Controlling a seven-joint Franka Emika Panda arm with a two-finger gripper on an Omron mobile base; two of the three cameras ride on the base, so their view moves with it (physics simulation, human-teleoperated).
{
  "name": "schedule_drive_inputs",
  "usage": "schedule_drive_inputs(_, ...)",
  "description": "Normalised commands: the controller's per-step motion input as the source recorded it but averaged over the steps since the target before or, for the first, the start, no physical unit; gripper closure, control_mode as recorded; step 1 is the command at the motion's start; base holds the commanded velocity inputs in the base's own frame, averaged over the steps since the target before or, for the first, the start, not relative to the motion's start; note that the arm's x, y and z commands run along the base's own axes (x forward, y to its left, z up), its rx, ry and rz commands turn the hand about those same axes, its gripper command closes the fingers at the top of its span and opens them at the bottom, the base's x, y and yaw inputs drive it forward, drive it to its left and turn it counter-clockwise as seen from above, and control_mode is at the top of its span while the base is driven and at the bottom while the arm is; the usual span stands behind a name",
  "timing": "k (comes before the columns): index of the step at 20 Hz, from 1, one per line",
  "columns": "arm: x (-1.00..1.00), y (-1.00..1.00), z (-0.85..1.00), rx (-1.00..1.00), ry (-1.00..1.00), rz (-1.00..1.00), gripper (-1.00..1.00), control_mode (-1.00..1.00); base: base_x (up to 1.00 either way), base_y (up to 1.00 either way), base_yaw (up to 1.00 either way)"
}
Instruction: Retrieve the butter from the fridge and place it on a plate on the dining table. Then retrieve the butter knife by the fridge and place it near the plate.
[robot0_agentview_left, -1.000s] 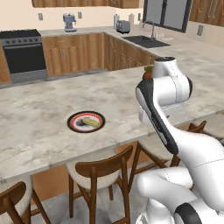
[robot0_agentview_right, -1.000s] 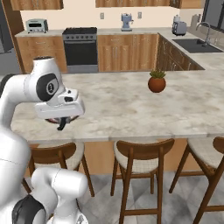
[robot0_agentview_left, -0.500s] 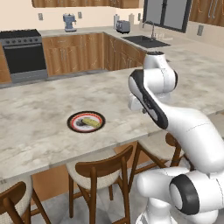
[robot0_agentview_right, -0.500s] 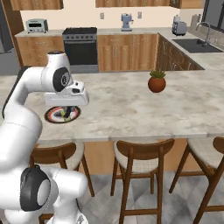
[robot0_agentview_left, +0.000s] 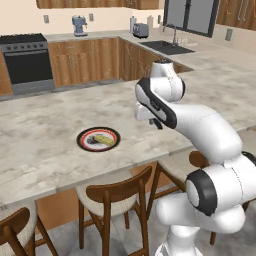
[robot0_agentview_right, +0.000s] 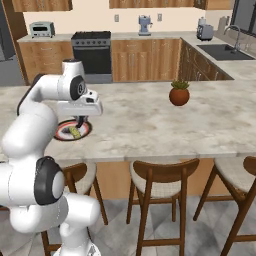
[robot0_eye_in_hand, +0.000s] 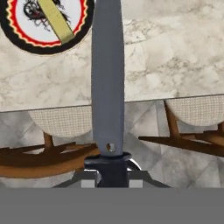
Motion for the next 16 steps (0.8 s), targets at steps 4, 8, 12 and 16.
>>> schedule_drive_inputs(4, 0.63, 0.00, -0.53, 0.00, 0.00, 0.00, 1.00, -1.00, 0.00, 0.00, 0.00)
schedule_drive_inputs(8, 0.65, 0.00, -0.45, 0.00, -0.08, 0.00, 1.00, -1.00, 0.00, 0.00, 0.00)
schedule_drive_inputs(12, 0.80, 0.00, -0.33, 0.00, -0.03, 0.00, 1.00, -1.00, 0.00, 0.00, 0.00)
schedule_drive_inputs(16, 0.84, 0.00, -0.19, 0.00, 0.00, 0.00, 1.00, -1.00, 0.00, 0.00, 0.00)
